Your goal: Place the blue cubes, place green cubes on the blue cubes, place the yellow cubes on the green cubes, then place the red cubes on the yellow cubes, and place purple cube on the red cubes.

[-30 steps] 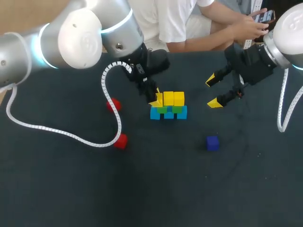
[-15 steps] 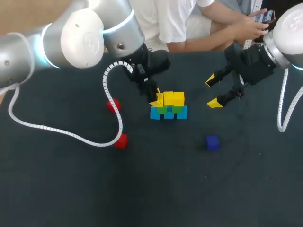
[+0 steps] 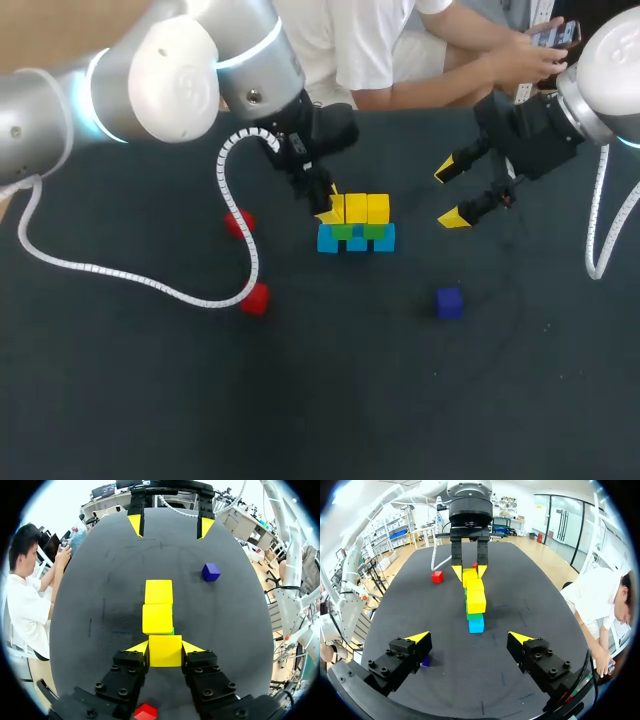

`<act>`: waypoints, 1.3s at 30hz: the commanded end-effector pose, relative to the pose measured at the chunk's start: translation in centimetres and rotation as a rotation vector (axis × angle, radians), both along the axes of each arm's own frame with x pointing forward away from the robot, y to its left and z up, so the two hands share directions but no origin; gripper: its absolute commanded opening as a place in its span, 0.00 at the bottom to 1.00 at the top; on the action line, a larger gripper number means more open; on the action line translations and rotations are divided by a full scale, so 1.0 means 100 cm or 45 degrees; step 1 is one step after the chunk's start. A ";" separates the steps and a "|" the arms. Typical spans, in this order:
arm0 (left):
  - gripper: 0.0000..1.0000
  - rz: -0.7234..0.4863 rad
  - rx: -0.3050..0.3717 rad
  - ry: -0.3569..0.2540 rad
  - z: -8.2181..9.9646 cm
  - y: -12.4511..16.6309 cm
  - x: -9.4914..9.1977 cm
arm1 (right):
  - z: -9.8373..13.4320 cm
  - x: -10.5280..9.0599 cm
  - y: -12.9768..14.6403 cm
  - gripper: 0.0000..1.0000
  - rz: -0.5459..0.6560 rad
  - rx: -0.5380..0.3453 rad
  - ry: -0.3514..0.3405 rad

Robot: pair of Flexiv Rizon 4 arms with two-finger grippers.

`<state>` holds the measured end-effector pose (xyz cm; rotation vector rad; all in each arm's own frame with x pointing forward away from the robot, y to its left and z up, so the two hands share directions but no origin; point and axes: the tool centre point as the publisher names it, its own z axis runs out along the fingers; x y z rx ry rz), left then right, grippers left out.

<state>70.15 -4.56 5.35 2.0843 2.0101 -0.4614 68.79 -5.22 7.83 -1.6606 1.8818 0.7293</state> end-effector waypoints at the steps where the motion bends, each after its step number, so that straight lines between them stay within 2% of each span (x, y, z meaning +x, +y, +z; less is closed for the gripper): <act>1: 0.00 -0.009 0.004 0.010 0.000 -0.002 0.005 | 0.000 0.000 0.000 1.00 0.000 0.002 -0.002; 39: 0.00 0.000 0.008 0.032 -0.006 -0.002 0.005 | 0.000 0.000 0.000 1.00 0.000 0.002 -0.002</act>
